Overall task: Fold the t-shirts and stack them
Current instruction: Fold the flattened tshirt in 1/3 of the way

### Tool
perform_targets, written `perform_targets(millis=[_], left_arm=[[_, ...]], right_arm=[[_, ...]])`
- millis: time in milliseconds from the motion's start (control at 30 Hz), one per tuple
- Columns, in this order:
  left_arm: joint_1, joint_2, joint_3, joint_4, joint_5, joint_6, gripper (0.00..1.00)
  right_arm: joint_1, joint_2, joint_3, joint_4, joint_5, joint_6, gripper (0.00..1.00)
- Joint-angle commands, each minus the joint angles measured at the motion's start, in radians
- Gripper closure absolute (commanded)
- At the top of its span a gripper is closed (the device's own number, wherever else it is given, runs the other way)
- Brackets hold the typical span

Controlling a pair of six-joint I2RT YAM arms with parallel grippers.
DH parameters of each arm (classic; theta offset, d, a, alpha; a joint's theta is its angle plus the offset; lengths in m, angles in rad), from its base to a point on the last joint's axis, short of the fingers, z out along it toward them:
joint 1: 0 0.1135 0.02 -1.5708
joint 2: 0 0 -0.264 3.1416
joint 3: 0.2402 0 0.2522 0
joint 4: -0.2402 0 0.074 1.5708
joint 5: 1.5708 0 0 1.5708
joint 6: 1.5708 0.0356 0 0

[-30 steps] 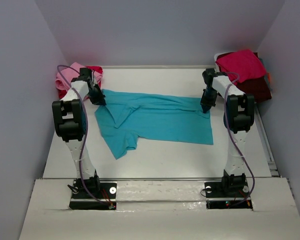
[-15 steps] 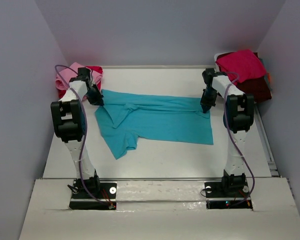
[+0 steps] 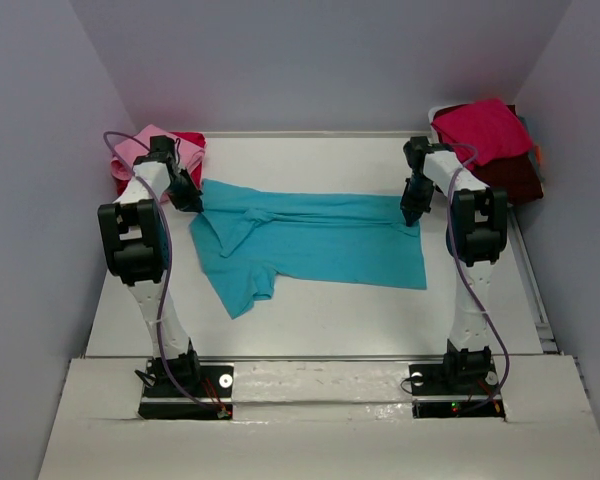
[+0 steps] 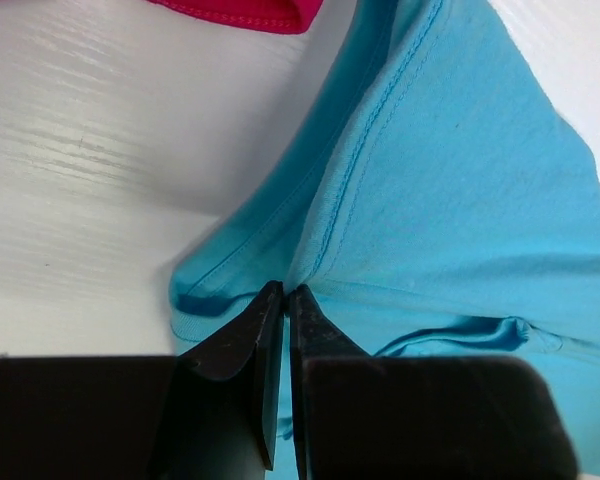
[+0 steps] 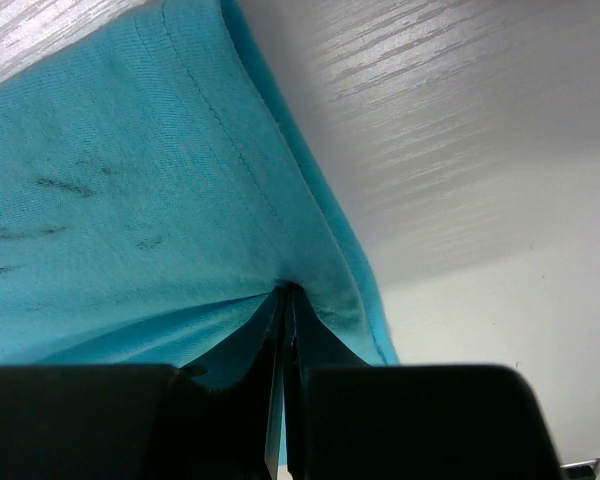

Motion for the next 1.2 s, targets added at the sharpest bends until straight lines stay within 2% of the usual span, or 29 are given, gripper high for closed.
perform_targets(millis=[0, 67, 300, 400, 500, 667, 733, 900, 1167], left_arm=[[0.016, -0.031, 0.010, -0.019, -0.040, 0.007, 0.83], [0.025, -0.020, 0.017, -0.022, -0.042, 0.005, 0.81], [0.025, -0.026, -0.015, 0.000, 0.012, 0.005, 0.56], [0.016, -0.044, -0.023, 0.006, 0.020, 0.004, 0.50], [0.005, -0.074, -0.021, 0.017, 0.020, 0.005, 0.50], [-0.081, -0.100, 0.016, 0.009, 0.024, 0.018, 0.50], [-0.111, -0.113, 0.025, 0.001, 0.014, 0.025, 0.50], [-0.185, -0.130, 0.052, -0.023, 0.035, 0.031, 0.50], [-0.277, -0.006, 0.137, -0.049, 0.078, 0.054, 0.51]], right_arm=[[-0.009, 0.065, -0.033, -0.023, 0.057, -0.013, 0.93], [-0.009, 0.070, -0.029, -0.026, 0.057, -0.013, 0.93], [-0.009, 0.052, -0.020, -0.032, 0.026, -0.017, 0.93], [-0.009, 0.021, -0.020, -0.026, 0.003, -0.025, 0.92], [-0.009, -0.014, -0.018, -0.018, -0.014, -0.033, 0.91], [-0.009, -0.027, 0.031, -0.037, -0.029, -0.040, 0.86], [-0.009, -0.028, 0.049, -0.040, -0.029, -0.042, 0.80], [-0.009, -0.024, 0.062, -0.043, -0.039, -0.042, 0.78], [-0.009, -0.008, 0.068, -0.040, -0.057, -0.034, 0.77]])
